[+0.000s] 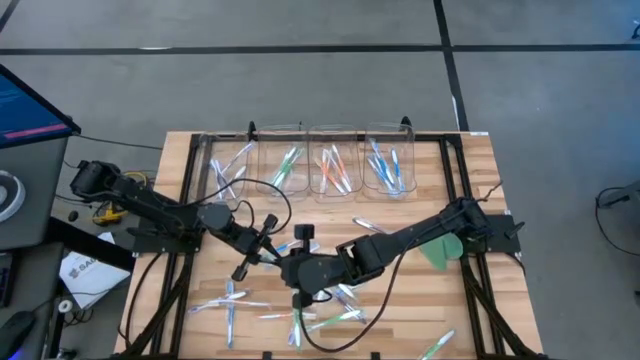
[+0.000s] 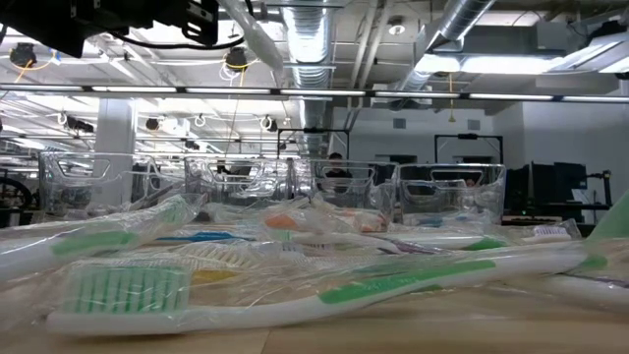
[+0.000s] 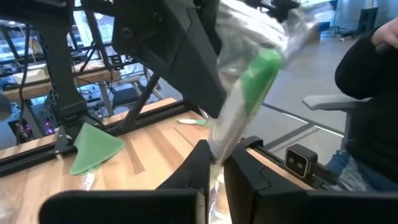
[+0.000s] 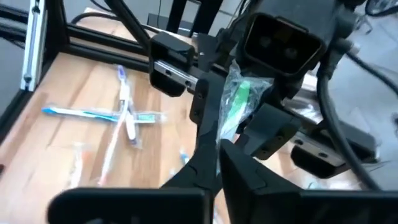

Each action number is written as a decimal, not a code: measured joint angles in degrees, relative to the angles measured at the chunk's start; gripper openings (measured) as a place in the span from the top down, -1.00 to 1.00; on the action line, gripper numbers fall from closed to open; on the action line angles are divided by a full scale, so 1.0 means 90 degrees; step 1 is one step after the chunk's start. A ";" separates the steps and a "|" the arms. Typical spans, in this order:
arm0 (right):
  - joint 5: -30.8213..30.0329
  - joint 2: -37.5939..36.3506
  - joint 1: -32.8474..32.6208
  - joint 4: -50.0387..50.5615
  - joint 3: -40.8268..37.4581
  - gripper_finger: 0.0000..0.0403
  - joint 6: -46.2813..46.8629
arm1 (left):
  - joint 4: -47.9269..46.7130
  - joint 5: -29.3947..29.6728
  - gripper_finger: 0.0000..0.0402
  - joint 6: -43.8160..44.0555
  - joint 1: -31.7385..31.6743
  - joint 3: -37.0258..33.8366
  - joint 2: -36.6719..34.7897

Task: Pick & Place Toothbrushes
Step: Put the green toothbrush into the middle left transparent bin

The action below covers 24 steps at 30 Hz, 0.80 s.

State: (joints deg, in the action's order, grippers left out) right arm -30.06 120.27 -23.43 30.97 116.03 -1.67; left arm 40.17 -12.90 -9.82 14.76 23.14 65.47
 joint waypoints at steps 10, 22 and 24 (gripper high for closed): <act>-0.0333 0.0022 -0.0006 0.0357 -0.0012 0.11 0.0113 | -0.0048 0.0021 0.93 0.0021 -0.0002 0.0012 -0.0010; -0.1549 0.0027 -0.0435 0.4098 0.0858 -0.29 0.2910 | -0.1725 0.1417 0.93 -0.0020 -0.0005 0.0322 -0.0641; -0.2079 0.0022 -0.0564 0.4746 0.0901 -0.29 0.3536 | -0.2461 0.1912 0.93 -0.0199 -0.0005 0.0632 -0.0811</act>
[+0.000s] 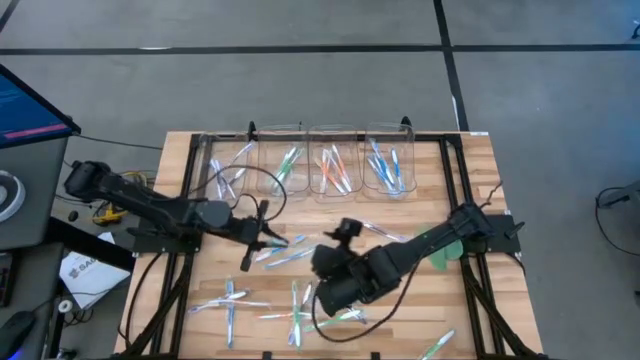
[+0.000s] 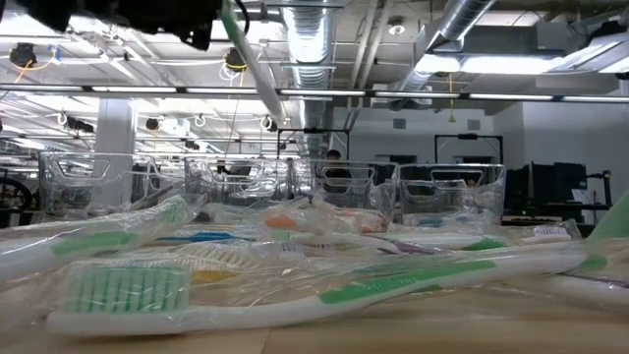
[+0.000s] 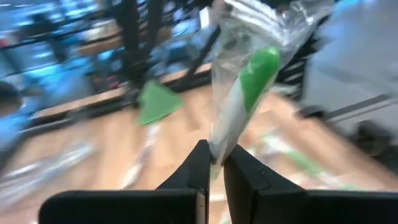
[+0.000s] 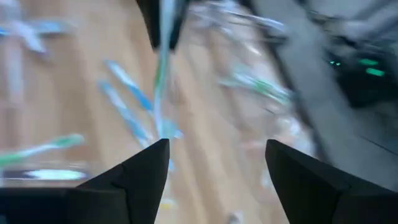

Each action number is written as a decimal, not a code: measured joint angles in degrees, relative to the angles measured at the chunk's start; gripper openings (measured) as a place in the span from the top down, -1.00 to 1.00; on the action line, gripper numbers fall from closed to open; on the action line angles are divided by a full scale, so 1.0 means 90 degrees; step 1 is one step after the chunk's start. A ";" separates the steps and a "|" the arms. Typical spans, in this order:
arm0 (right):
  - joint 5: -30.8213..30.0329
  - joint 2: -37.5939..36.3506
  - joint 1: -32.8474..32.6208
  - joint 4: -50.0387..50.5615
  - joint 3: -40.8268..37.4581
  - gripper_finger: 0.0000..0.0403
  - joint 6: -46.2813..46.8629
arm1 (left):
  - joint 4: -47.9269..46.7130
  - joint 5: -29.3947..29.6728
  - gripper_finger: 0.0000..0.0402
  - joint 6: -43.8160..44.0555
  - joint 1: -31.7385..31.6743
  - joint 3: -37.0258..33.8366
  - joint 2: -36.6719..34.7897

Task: Pick & Place Toothbrushes
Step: Put the green toothbrush into the middle left transparent bin

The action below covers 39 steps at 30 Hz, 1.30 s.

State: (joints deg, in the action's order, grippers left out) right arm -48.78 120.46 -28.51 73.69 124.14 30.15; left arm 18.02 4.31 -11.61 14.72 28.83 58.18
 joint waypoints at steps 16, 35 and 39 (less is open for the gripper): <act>-0.0963 -0.0036 -0.0245 0.1816 -0.0182 -0.29 0.1992 | -0.3078 0.1790 0.91 -0.1668 -0.2330 0.2022 -0.0216; -0.0924 -0.0036 -0.0064 0.1802 -0.0182 -0.29 0.1992 | -0.2030 0.1116 0.46 -0.1618 -0.4765 0.1191 0.1295; -0.0923 -0.0036 -0.0064 0.1790 -0.0182 -0.29 0.1992 | -0.2035 0.1580 0.32 -0.1494 -0.4755 0.1191 0.1373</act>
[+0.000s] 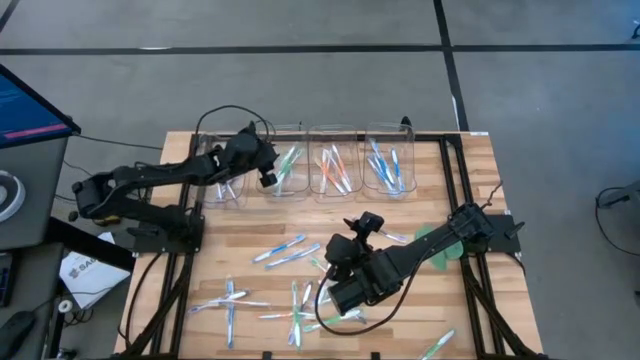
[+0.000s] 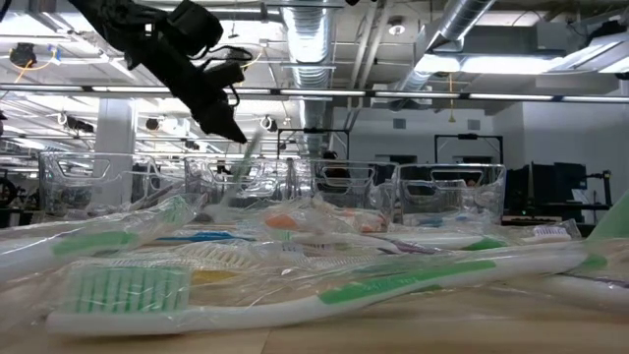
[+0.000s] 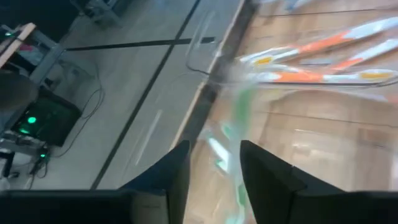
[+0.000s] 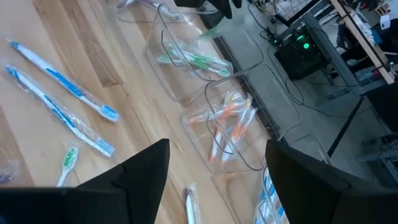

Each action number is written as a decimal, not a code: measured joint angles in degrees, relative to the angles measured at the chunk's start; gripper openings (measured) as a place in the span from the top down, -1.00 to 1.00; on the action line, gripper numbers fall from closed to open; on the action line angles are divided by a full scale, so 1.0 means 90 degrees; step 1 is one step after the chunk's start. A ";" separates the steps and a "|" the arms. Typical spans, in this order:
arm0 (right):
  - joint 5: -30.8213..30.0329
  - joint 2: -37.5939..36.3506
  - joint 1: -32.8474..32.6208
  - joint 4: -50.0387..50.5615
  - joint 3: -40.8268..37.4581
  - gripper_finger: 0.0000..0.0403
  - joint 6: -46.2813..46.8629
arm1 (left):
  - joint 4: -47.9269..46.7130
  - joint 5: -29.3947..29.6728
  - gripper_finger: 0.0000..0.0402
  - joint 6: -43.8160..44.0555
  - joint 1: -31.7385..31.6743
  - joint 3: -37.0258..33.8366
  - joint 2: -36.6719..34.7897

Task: Pick & Place Toothbrushes
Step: Put the green toothbrush into the middle left transparent bin, then put the blue toothbrush into the right transparent bin

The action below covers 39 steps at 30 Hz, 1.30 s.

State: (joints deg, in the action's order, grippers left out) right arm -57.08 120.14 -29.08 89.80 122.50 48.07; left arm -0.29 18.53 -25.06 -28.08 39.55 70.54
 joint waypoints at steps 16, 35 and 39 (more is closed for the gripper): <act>0.0002 0.0015 -0.0007 0.0002 -0.0002 -0.29 0.0000 | -0.0350 0.0004 0.24 0.0748 0.1359 0.0000 -0.1840; 0.0024 0.0019 0.0000 -0.0026 -0.0005 -0.29 0.0000 | -0.0168 -0.1494 0.24 0.3339 0.3907 -0.2111 -0.2498; 0.0024 0.0019 0.0000 -0.0025 -0.0005 -0.29 0.0000 | 0.0320 -0.1569 0.24 0.3172 0.4170 -0.2785 -0.2498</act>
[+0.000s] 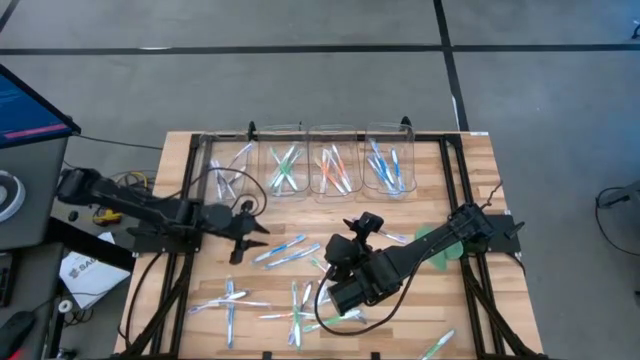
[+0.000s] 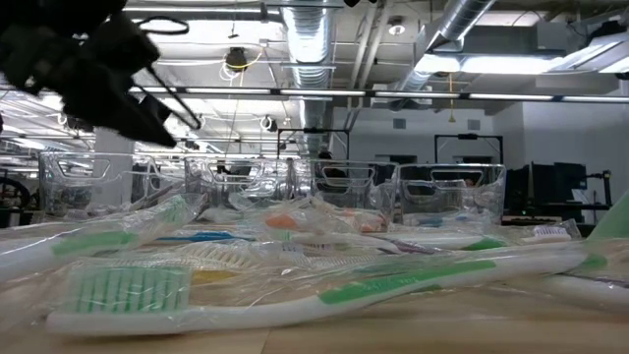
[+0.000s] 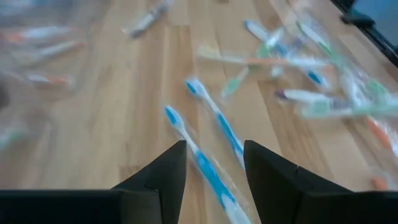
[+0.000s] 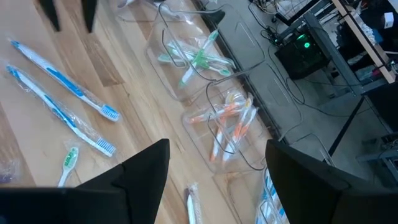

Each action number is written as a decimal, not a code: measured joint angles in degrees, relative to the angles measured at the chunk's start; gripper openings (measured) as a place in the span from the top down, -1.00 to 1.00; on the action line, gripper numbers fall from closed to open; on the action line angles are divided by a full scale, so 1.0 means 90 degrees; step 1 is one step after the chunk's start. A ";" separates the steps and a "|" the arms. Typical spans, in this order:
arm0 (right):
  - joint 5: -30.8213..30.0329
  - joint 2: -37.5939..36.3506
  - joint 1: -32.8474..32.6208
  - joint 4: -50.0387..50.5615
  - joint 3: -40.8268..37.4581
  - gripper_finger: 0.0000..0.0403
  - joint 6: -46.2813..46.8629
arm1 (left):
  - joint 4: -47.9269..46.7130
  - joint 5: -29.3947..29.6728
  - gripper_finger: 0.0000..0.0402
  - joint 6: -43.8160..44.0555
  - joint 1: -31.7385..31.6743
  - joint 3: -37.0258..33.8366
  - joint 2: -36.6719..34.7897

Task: Pick & Place Toothbrushes
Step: Put the blue toothbrush into the right transparent bin

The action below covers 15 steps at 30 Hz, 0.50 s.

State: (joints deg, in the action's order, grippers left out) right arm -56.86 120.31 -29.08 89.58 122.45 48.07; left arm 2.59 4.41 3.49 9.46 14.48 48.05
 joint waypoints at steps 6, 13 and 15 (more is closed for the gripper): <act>-0.0002 0.0000 0.0002 -0.0004 0.0000 -0.29 0.0000 | 0.0850 -0.0013 0.24 0.0288 0.0136 -0.0692 0.0000; 0.0000 0.0000 0.0036 -0.0009 0.0000 -0.29 0.0000 | 0.1304 -0.0023 0.24 0.0429 0.0485 -0.1365 0.0000; -0.0002 0.0000 0.0058 -0.0008 0.0000 -0.29 0.0000 | 0.1434 -0.0025 0.24 0.0560 0.0648 -0.1502 0.0002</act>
State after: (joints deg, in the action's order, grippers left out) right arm -56.88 120.31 -28.56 89.50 122.45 48.07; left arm 15.50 4.18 8.53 15.29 0.96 48.07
